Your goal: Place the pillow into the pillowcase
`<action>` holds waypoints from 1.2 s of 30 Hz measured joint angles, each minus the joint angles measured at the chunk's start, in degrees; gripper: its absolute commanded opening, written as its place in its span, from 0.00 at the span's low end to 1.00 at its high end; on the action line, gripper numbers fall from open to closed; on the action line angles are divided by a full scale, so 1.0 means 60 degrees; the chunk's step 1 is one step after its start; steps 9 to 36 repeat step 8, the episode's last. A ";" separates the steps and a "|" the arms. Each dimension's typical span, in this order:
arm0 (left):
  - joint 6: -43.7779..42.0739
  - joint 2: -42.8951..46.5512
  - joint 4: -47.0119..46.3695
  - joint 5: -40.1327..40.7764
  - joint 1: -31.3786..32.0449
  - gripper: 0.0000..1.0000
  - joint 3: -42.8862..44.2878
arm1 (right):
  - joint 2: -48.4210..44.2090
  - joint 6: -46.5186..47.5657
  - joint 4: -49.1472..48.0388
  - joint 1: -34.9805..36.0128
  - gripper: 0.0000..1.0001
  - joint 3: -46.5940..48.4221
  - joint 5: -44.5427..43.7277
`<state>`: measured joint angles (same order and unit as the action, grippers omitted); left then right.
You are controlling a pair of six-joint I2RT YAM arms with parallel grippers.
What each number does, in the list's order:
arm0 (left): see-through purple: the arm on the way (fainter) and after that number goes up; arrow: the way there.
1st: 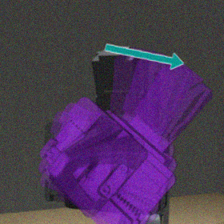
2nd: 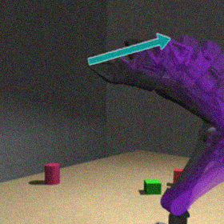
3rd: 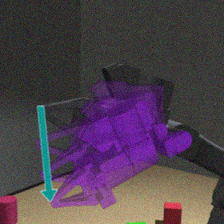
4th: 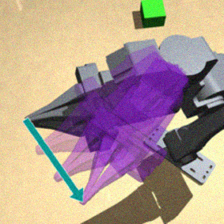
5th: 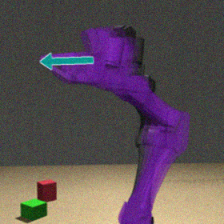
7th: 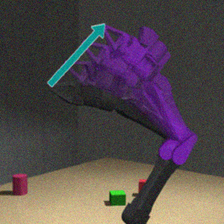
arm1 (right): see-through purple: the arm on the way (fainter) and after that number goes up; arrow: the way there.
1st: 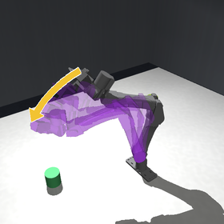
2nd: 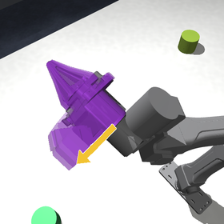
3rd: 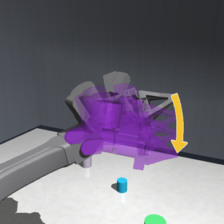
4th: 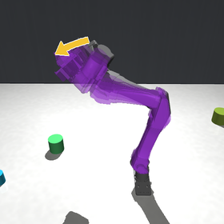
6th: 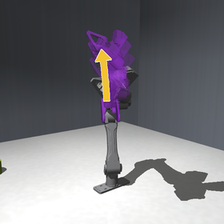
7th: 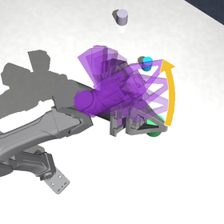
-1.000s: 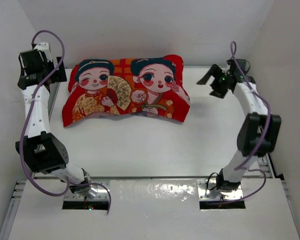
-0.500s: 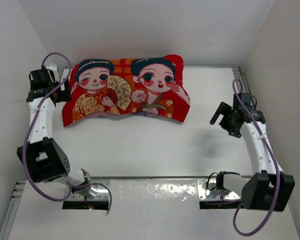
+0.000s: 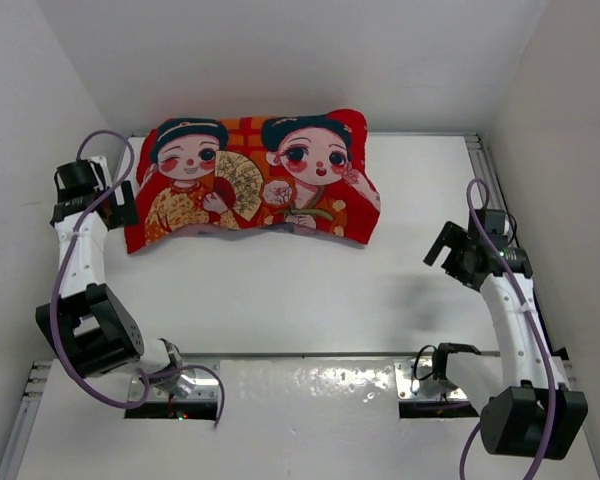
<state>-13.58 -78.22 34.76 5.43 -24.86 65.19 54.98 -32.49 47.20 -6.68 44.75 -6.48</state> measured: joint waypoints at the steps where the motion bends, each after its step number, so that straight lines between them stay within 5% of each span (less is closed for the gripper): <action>1: -0.0011 0.0000 0.0000 -0.0004 0.0000 1.00 0.0127 | -0.0018 0.0004 -0.0051 0.0000 0.99 0.0000 -0.0022; 36: -0.0011 0.0164 -0.0029 -0.0018 0.0000 1.00 0.0459 | -0.0248 0.0208 -0.0372 0.0000 0.99 -0.0189 0.0084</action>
